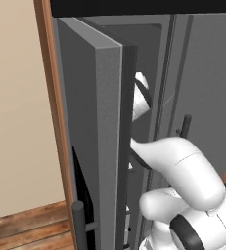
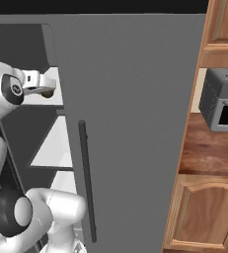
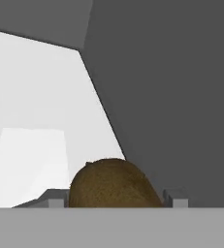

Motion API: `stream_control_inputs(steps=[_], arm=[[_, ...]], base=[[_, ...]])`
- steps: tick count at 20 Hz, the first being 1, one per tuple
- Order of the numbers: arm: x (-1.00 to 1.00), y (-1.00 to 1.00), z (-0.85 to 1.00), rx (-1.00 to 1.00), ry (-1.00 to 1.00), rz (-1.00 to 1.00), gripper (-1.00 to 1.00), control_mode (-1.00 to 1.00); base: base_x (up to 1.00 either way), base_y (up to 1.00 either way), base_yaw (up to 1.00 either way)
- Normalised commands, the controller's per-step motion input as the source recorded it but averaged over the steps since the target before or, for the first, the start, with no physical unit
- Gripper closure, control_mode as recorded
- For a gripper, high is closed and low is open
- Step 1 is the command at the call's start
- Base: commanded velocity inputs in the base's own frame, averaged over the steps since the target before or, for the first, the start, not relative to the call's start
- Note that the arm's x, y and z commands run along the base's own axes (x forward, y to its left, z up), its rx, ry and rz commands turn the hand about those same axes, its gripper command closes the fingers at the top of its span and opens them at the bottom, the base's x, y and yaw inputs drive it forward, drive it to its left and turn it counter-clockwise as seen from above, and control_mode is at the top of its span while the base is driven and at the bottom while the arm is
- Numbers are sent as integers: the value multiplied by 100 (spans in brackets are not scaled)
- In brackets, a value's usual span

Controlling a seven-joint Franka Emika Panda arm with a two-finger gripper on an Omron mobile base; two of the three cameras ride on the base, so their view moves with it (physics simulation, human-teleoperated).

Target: Take the eggplant, kiwi, and kiwi from the freezer and place them in the bowl on the counter.

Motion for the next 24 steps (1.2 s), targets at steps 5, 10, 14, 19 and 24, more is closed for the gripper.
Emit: stream_control_inputs(steps=[5,10,14,19,24], arm=[[-100,-4,0,15,1,-13,100,-100],[-100,0,0,15,8,-13,100,-100],[0,0,0,0,0,0,100,100],[0,0,0,0,0,0,100,100],[0,0,0,0,0,0,100,100]], base=[[0,0,0],[0,0,0],[-100,-44,-19],[-99,-99,-25],[-14,-100,-23]])
